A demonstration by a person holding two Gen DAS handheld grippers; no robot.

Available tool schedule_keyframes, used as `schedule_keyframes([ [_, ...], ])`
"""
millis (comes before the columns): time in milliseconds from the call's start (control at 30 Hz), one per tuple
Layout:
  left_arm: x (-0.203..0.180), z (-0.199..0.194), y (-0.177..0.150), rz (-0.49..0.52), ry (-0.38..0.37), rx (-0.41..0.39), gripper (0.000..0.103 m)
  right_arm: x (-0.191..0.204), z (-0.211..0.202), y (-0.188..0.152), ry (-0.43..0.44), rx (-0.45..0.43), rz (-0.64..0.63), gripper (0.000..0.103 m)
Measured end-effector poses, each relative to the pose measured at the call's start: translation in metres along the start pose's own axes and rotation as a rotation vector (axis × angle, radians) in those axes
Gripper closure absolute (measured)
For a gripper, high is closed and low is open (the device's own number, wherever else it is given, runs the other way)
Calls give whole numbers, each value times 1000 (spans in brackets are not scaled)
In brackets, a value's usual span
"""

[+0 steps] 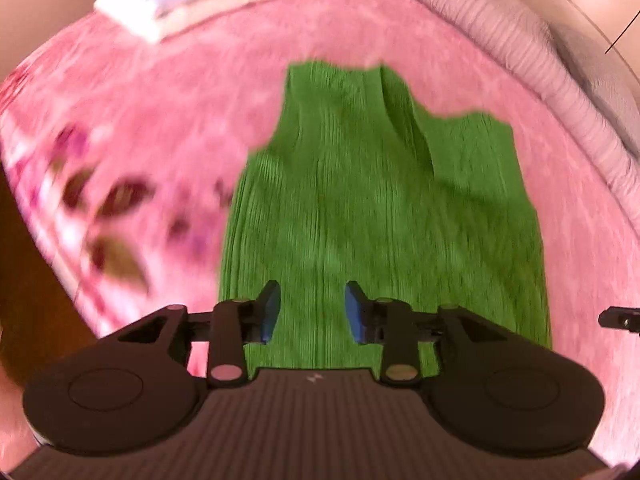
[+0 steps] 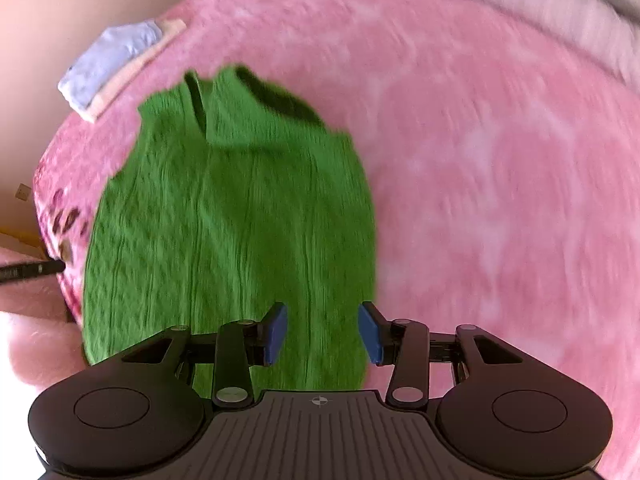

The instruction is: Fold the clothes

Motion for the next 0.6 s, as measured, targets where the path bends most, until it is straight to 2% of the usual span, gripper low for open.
schedule_keyframes([
  [33, 5, 11, 14, 1, -5, -5, 72, 3, 7, 12, 2, -16, 1, 43],
  [67, 11, 23, 29, 3, -8, -7, 72, 7, 15, 25, 11, -31, 8, 40],
  [200, 37, 75, 88, 14, -16, -24, 72, 26, 50, 73, 61, -85, 9, 38],
  [267, 49, 99, 113, 33, -14, -32, 72, 34, 73, 94, 52, -108, -39, 38],
  [367, 60, 128, 137, 53, -13, -32, 72, 41, 104, 116, 46, -122, -88, 38],
  [600, 71, 173, 172, 0, -118, -78, 68, 64, 149, 145, 149, -142, -129, 34],
])
Point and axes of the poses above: each gripper's, at about its wrist camera, not at the fingertips, and z roughly the way its jaws point, x to its left, y to its top, the point moved 10 cm from there along z, roughly the way its jaws point, and after that the axes turned 13 degrees about z, right-handed, at the moved point
